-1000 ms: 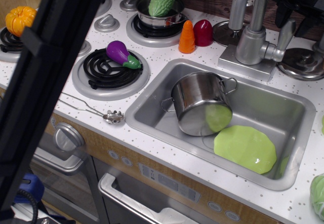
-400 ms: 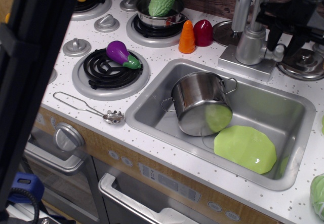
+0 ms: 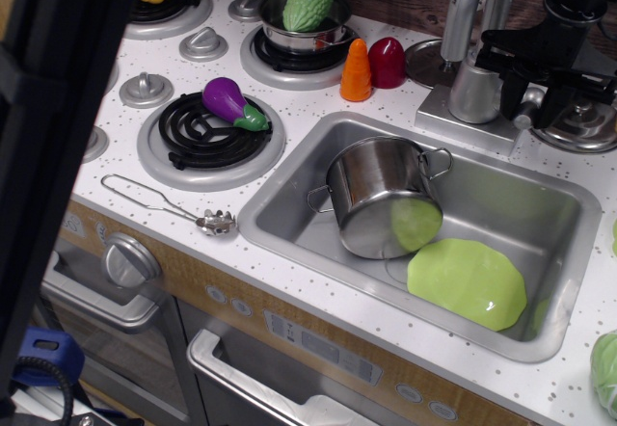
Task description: Turn lever vertical to front
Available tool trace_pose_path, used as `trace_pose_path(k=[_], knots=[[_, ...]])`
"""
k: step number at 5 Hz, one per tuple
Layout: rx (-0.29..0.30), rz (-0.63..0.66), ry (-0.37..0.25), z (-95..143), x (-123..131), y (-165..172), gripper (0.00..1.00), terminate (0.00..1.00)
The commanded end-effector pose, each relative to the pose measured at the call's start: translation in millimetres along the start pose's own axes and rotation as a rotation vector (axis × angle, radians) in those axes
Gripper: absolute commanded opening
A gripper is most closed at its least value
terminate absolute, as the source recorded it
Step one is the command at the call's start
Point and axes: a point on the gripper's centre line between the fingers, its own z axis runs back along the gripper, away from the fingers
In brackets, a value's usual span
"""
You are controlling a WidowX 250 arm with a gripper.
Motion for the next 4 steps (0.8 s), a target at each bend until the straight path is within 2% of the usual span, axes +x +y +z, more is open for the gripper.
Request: trace_pose_path(k=[1, 2, 4], knots=[[-0.05, 0.005, -0.029, 12.3, -0.5, -2.4, 0.0, 0.0], [-0.049, -0.008, -0.015, 12.7, 2.4, -0.5, 1.0, 0.0], [-0.031, -0.05, -0.01, 18.7, 5.7, 0.8, 1.0, 0.0]])
